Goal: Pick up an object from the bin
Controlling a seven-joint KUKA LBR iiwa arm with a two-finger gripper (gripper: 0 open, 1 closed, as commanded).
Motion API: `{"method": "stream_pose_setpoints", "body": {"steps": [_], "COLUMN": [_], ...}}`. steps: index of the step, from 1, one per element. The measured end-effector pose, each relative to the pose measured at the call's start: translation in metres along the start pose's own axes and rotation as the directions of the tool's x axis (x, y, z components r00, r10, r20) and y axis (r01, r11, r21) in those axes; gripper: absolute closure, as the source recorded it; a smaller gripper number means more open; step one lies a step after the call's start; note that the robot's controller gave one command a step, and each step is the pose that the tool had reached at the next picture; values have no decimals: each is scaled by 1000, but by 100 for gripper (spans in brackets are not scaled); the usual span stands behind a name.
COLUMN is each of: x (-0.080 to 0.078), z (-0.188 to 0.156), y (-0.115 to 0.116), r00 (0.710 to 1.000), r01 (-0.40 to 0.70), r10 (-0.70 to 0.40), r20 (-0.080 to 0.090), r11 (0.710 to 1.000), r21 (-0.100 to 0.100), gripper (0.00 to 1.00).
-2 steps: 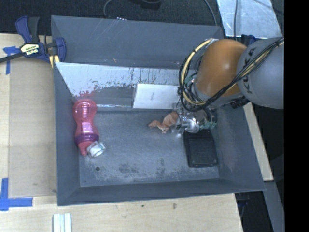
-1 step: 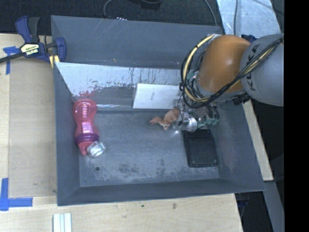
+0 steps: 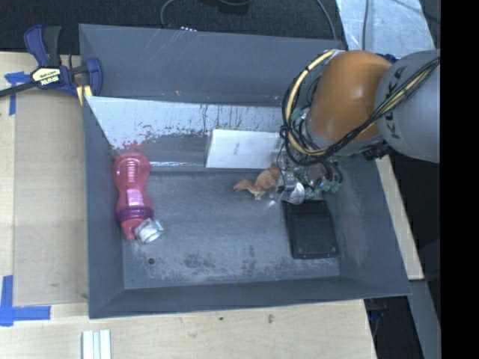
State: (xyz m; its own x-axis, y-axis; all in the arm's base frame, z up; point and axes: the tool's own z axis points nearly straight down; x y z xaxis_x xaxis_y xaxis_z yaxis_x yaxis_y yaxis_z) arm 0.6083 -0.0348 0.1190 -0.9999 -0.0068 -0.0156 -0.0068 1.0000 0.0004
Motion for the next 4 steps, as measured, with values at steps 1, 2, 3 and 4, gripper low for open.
{"method": "stream_pose_setpoints", "body": {"steps": [1,2,3,4], "x": [0,-2,-2,-1], "z": [-13,-20,-22,-27], "y": [0,0,0,0], "r00": [1000,1000,1000,1000], "r01": [-1,-1,-1,-1], "r10": [1,1,1,1], "r20": [0,7,7,3], "r11": [1000,1000,1000,1000], "r21": [0,1,0,0], "gripper": [100,100,100,100]}}
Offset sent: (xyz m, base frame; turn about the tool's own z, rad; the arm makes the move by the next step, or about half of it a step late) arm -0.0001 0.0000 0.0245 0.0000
